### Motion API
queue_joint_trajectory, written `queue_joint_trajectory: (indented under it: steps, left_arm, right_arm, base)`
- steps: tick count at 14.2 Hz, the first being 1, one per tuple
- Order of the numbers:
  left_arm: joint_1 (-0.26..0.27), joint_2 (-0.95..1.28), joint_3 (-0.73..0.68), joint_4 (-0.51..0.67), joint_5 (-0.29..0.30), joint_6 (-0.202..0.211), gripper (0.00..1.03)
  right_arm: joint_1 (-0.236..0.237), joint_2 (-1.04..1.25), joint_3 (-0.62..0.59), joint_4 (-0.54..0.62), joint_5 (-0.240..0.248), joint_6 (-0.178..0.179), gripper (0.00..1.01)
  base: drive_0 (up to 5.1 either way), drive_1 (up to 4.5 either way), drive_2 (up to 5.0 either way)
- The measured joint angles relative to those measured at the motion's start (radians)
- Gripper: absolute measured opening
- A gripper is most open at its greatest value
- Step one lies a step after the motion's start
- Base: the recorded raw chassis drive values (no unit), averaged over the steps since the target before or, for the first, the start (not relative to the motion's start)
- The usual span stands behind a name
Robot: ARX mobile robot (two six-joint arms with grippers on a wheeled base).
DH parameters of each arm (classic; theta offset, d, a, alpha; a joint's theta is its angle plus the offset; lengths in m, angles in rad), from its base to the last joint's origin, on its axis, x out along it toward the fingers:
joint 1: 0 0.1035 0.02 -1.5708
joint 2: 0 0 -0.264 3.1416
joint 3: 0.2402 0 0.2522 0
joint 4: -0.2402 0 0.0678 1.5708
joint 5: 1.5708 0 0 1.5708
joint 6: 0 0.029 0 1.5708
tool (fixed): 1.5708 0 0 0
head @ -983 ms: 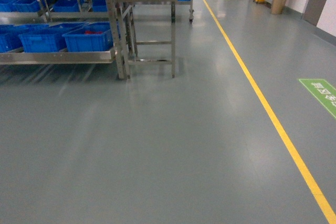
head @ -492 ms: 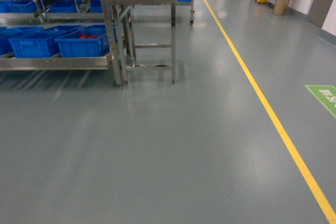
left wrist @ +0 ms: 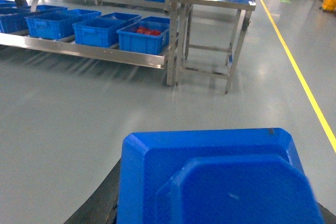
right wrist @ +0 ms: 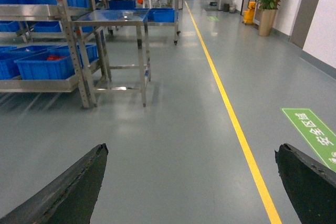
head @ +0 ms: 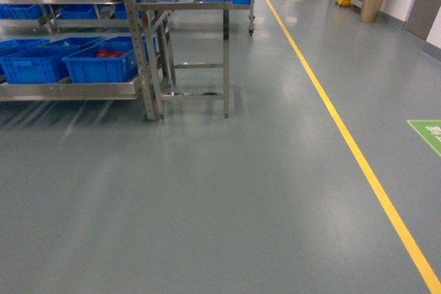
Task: Pick blue part to blue bin on bottom shelf
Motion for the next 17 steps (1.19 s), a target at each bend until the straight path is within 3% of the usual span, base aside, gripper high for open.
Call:
queue_joint_trajectory:
  steps: [17]
  left_arm:
    - [0.0,0.001,-0.001,-0.002,-0.001,0.0,0.44]
  right_arm:
    - [0.0,0.0,0.0,-0.002,0.0,0.0,0.98]
  base:
    - [-0.1,4.12,-4.2]
